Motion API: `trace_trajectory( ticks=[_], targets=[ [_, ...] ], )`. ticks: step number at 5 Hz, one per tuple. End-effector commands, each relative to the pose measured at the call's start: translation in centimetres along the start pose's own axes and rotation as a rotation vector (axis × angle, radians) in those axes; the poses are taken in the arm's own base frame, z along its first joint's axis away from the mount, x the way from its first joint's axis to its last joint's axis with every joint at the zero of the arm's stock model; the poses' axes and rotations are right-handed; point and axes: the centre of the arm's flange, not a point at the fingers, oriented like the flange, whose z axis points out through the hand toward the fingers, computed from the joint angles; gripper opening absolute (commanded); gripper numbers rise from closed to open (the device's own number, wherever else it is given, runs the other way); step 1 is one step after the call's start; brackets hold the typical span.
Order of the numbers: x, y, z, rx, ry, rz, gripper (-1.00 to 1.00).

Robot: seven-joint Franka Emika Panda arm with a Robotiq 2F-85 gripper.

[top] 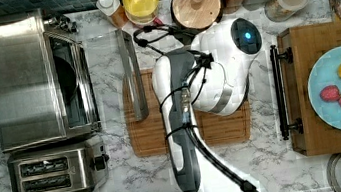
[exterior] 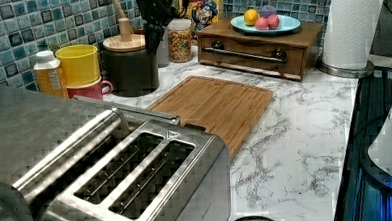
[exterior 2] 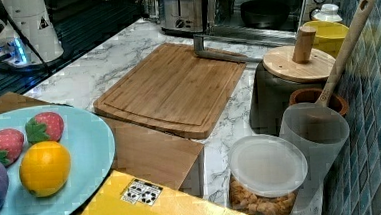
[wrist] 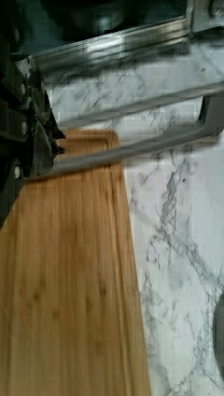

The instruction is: Close the oven.

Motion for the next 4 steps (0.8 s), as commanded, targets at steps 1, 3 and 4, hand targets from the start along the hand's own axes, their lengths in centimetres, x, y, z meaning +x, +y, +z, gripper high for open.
trace_trajectory(
  ticks=[1, 3, 4],
  targets=[
    [0.6, 0.5, 1.6, 0.252, 0.077, -0.179, -1.0],
    [2.0, 2.0, 6.5, 0.348, 0.054, -0.215, -1.0],
    [3.2, 2.8, 8.5, 0.39, 0.049, -0.216, -1.0]
  ],
)
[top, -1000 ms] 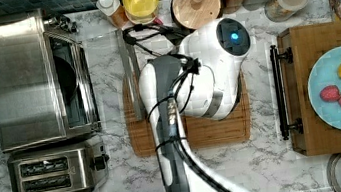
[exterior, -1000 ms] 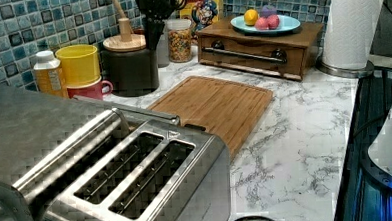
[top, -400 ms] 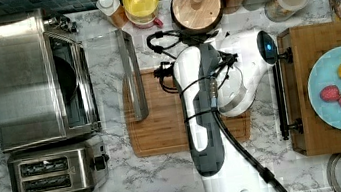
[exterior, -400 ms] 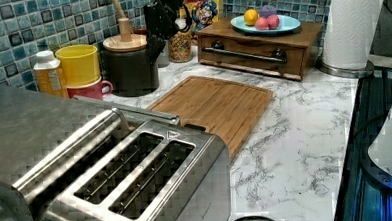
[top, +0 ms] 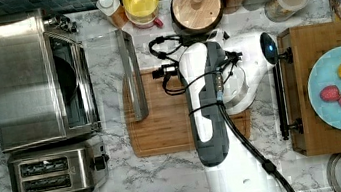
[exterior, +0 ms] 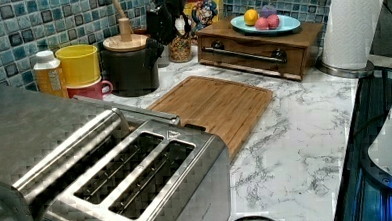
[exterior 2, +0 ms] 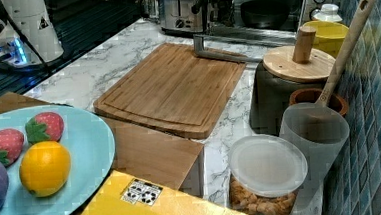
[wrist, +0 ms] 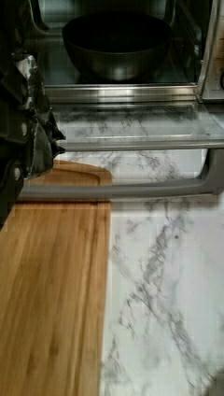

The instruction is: Close the oven.

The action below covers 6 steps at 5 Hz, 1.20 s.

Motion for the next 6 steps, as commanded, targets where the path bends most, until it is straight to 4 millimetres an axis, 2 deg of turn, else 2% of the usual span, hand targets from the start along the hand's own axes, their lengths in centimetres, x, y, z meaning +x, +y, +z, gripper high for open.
trace_trajectory(
  ticks=[1, 2, 4, 5, 6],
  targets=[
    [3.9, 1.4, 6.1, 0.121, 0.012, -0.074, -1.0],
    [4.6, 1.5, 6.2, 0.138, 0.017, -0.077, -1.0],
    [4.7, 0.7, 5.5, 0.175, 0.071, -0.08, -1.0],
    [4.8, 0.3, 6.0, 0.189, 0.073, -0.073, -1.0],
    [5.1, -0.4, 7.4, 0.198, 0.047, -0.078, -1.0]
  ],
)
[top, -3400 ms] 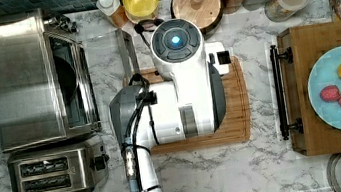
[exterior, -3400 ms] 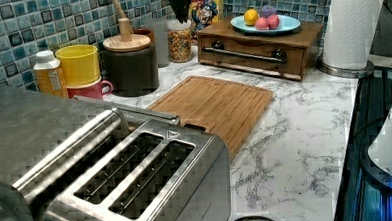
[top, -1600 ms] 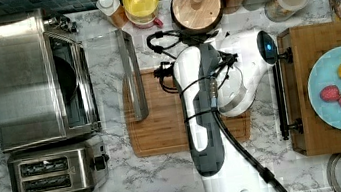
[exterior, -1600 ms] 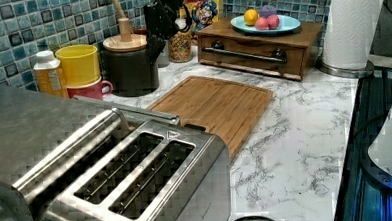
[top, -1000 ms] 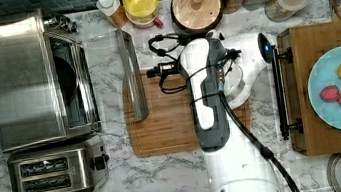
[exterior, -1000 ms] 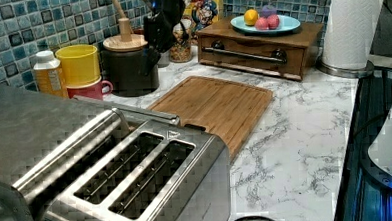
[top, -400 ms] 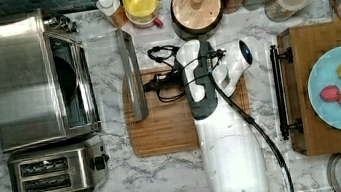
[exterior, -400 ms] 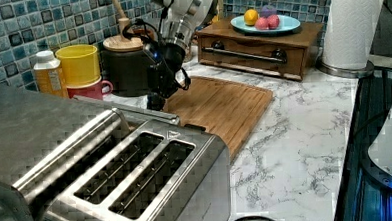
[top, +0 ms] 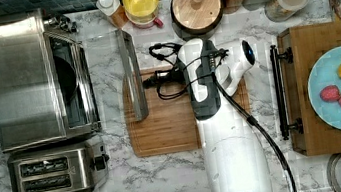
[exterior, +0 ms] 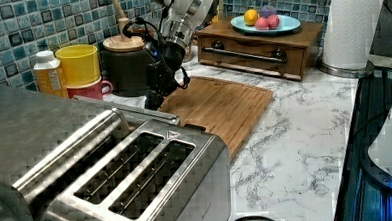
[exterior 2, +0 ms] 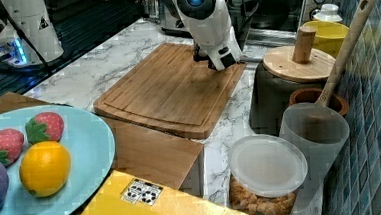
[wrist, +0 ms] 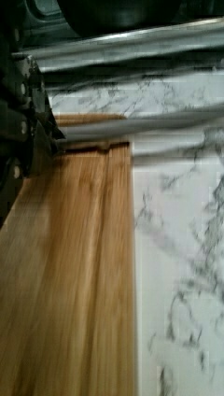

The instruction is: Close the oven.

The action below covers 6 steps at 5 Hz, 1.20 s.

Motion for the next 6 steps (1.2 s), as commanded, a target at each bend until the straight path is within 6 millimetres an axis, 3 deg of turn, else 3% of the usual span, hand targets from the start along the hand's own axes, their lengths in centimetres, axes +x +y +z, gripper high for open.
trace_trajectory(
  ticks=[1, 2, 4, 5, 6],
  targets=[
    [4.9, -9.1, -1.5, 0.05, 0.068, -0.191, -1.0],
    [5.4, -8.8, 1.0, 0.027, 0.026, -0.172, -1.0],
    [5.9, -8.5, 1.2, 0.097, -0.02, -0.162, -1.0],
    [5.3, -10.2, 1.1, 0.102, -0.023, -0.185, -1.0],
    [4.8, -13.5, 0.8, 0.102, -0.024, -0.226, -1.0]
  ],
)
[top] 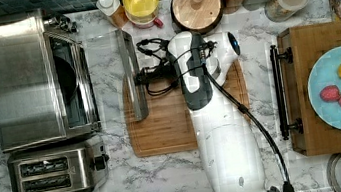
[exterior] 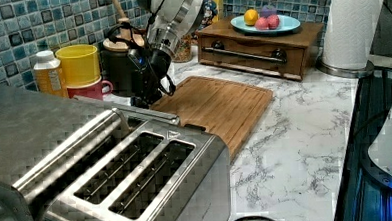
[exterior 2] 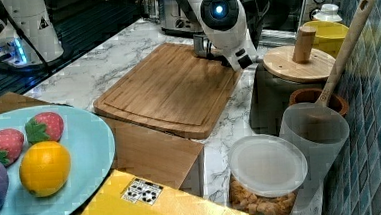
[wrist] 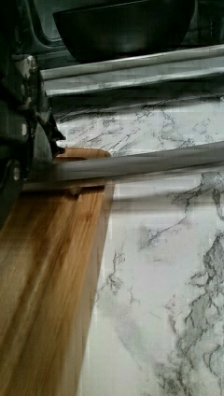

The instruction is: Close the oven.

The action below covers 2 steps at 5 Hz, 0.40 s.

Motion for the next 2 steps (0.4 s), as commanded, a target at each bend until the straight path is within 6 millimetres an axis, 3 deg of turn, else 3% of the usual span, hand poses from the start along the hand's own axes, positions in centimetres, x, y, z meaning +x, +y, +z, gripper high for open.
trace_trajectory(
  ticks=[1, 2],
  targets=[
    [2.1, -16.4, -0.7, 0.005, -0.006, -0.252, -1.0],
    [1.2, -20.7, 0.4, -0.026, -0.015, -0.303, -1.0]
  ],
)
